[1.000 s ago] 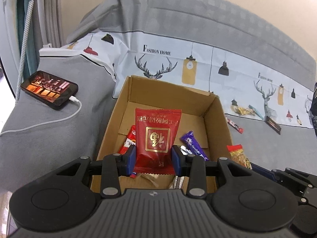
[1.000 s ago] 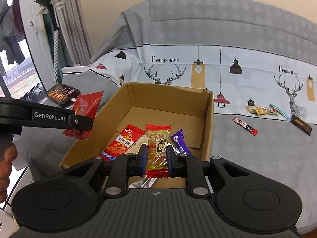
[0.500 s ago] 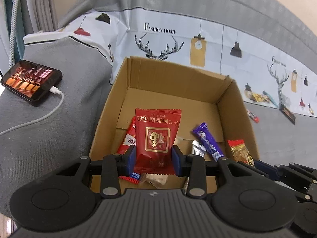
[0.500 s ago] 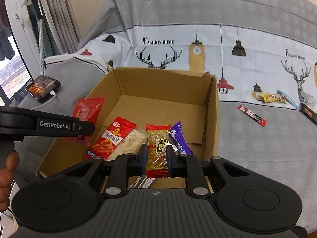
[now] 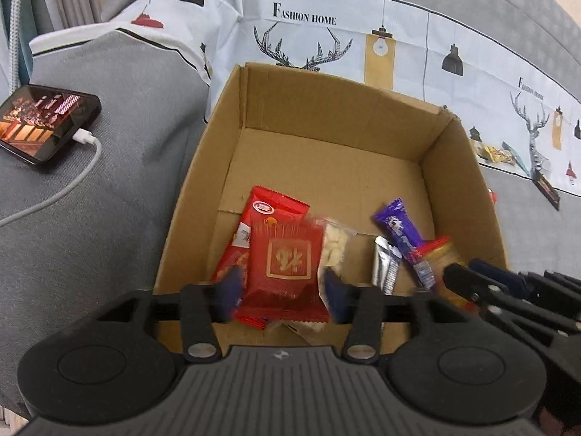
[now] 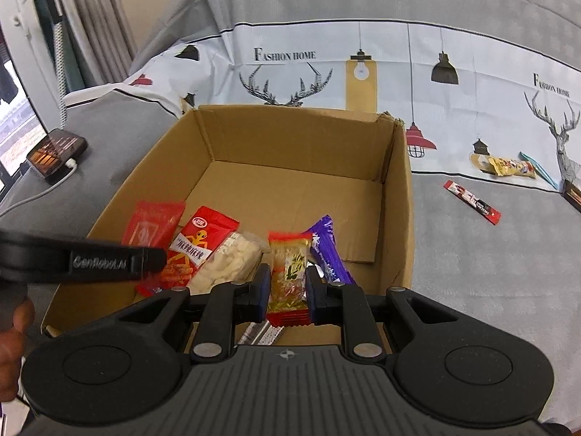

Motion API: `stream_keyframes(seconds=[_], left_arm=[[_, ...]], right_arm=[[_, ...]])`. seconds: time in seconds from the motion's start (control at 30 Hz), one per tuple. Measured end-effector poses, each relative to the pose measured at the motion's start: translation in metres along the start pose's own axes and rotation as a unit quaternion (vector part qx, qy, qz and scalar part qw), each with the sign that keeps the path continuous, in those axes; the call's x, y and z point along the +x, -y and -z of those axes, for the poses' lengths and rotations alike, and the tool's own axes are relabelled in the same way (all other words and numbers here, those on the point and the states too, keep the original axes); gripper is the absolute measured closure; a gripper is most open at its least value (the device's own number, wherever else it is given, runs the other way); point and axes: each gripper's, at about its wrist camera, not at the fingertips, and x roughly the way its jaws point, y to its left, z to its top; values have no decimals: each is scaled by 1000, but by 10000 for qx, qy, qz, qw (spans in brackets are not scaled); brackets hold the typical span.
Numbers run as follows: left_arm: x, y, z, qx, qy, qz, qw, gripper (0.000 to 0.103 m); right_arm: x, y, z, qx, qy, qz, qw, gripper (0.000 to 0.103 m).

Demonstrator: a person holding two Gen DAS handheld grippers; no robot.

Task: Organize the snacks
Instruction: 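Lower both tools into the box and open them to release the snacks, then withdraw both tools from the box toward the remaining snacks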

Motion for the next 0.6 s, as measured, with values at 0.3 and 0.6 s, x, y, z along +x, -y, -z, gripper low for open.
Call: stream_keyframes(seconds=[0.3, 0.6], left_arm=[[-24, -11, 22, -275, 62, -285, 9992, 0], [-69, 7, 83, -19, 122, -756, 9971, 0]], right_arm=[[-32, 5, 10, 150, 14, 316, 9994, 16], [-95, -26, 52, -605, 328, 385, 9969, 7]])
